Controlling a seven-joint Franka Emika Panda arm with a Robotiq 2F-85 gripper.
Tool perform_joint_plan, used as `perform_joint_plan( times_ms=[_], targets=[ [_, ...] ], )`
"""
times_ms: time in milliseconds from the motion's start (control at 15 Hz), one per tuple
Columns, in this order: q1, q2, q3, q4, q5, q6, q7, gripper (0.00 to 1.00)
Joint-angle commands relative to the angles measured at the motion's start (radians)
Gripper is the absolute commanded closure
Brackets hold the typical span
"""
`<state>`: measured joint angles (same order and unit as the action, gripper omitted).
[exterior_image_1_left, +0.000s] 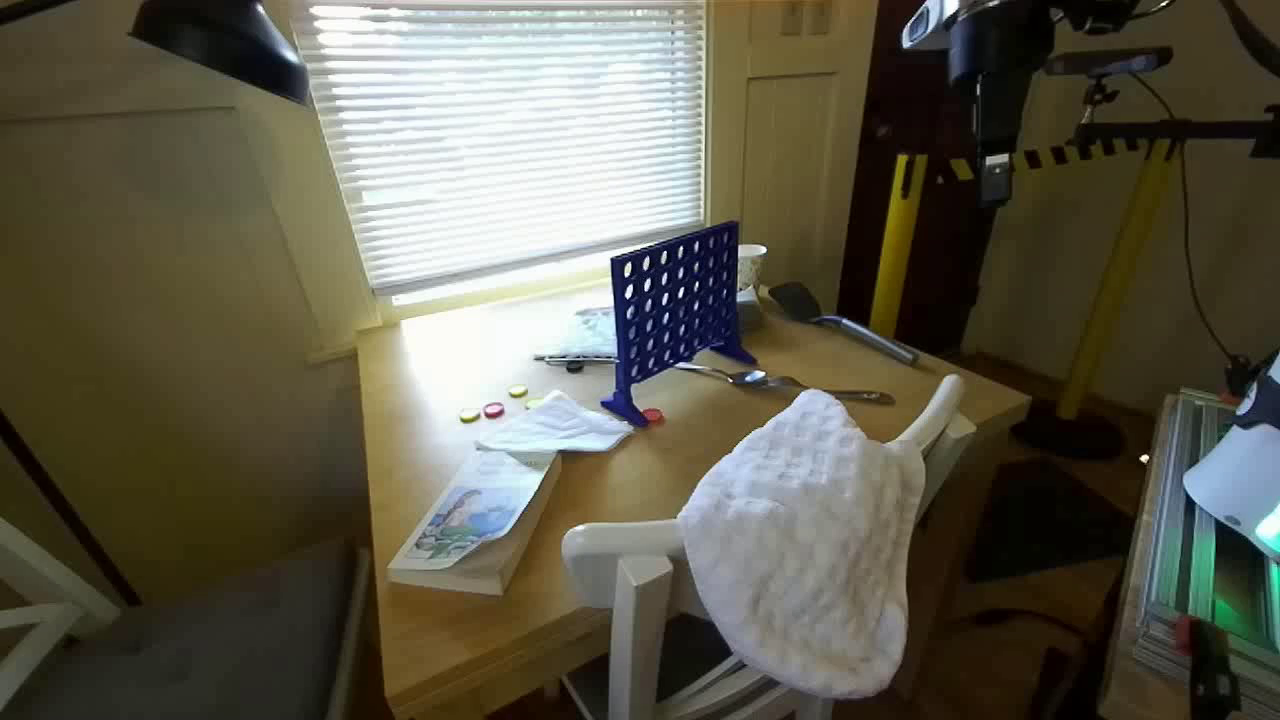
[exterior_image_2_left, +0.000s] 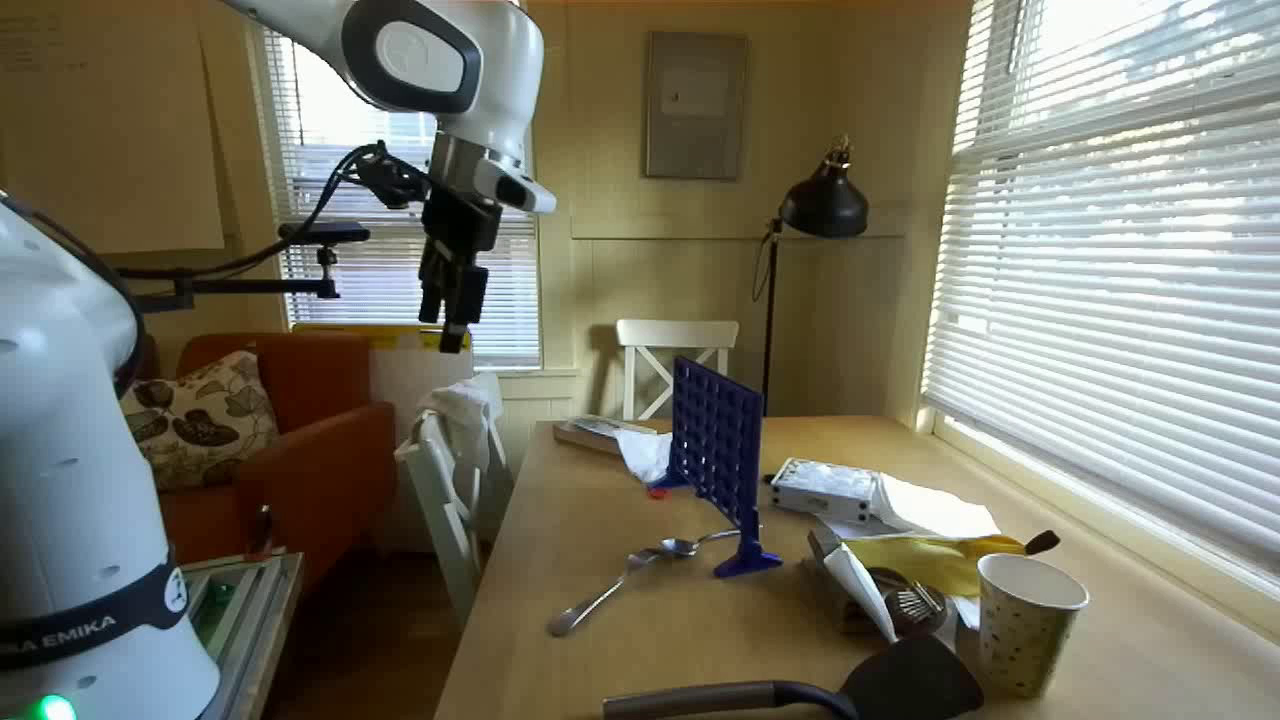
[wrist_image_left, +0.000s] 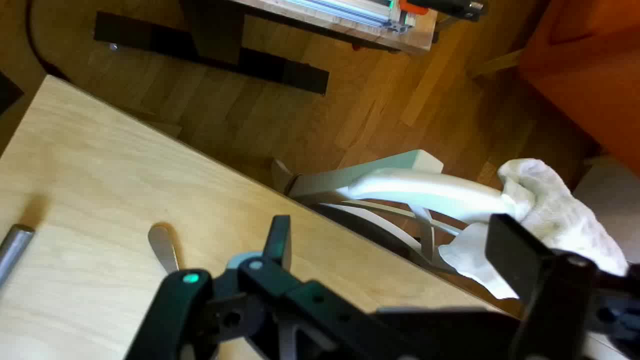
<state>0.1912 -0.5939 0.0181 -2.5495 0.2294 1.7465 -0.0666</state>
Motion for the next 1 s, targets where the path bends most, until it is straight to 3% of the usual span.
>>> perform_joint_plan(
  times_ms=[0, 200, 267, 333, 533, 733, 933],
  targets=[
    [-0.022, 0.0, 0.019, 0.002, 0.009, -0.004, -0.01, 0.0],
    [-0.022, 0.0, 0.019, 0.002, 0.009, -0.004, -0.01, 0.0],
    [-0.047, 0.022, 0.02, 0.002, 0.005, 0.052, 0.025, 0.21],
    [-0.062, 0.042, 0.008, 0.005, 0.004, 0.101, 0.018, 0.1],
    [-0.101, 0.129, -0.016, 0.024, -0.016, 0.271, -0.02, 0.0],
    [-0.129, 0.281, -0.026, 0.078, -0.041, 0.409, -0.04, 0.0],
    [-0.178, 0.469, 0.003, 0.167, -0.172, 0.531, 0.053, 0.0]
  ],
)
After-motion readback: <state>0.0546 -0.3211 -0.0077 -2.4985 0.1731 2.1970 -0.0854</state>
